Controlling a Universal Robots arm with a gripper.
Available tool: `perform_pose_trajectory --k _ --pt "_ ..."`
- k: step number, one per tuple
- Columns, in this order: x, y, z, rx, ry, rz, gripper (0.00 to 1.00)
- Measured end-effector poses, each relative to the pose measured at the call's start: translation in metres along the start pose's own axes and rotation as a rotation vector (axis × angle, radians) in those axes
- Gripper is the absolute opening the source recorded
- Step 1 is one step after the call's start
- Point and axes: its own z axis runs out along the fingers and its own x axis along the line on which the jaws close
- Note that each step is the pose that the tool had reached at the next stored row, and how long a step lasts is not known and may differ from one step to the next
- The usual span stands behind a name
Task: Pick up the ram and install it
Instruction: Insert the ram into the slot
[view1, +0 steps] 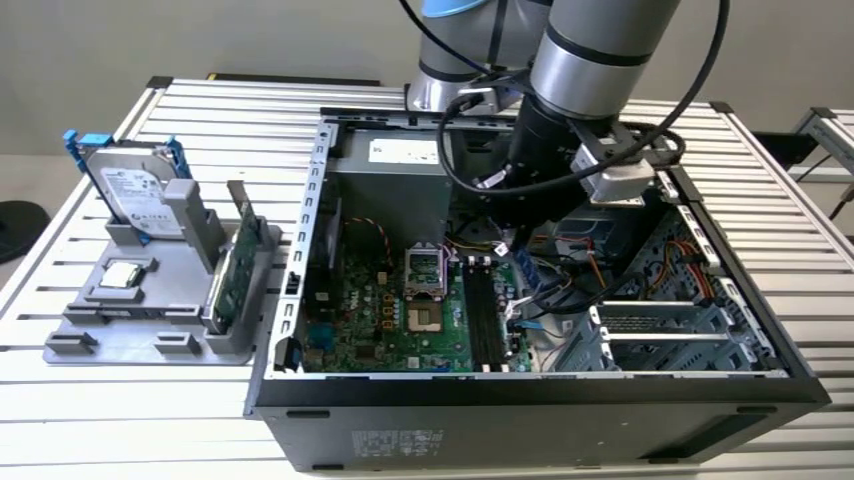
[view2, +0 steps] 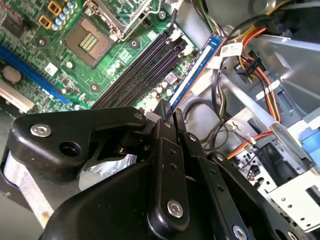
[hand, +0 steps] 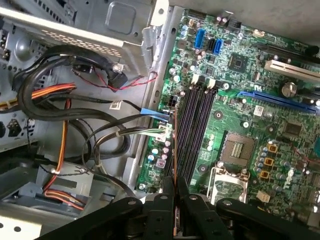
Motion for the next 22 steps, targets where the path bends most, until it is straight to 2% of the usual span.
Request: perform_pose_trajectory --k 9,18,22 --pt "0.0001 0.0001 0.0042 0.0041 0.0008 0.11 0.0" --pt "0.0002 0.0001 0.008 0.0078 0.0015 0.2 0.0" --pt "0.0002 0.0003 0.0096 0.0087 0.0018 0.225 0.0"
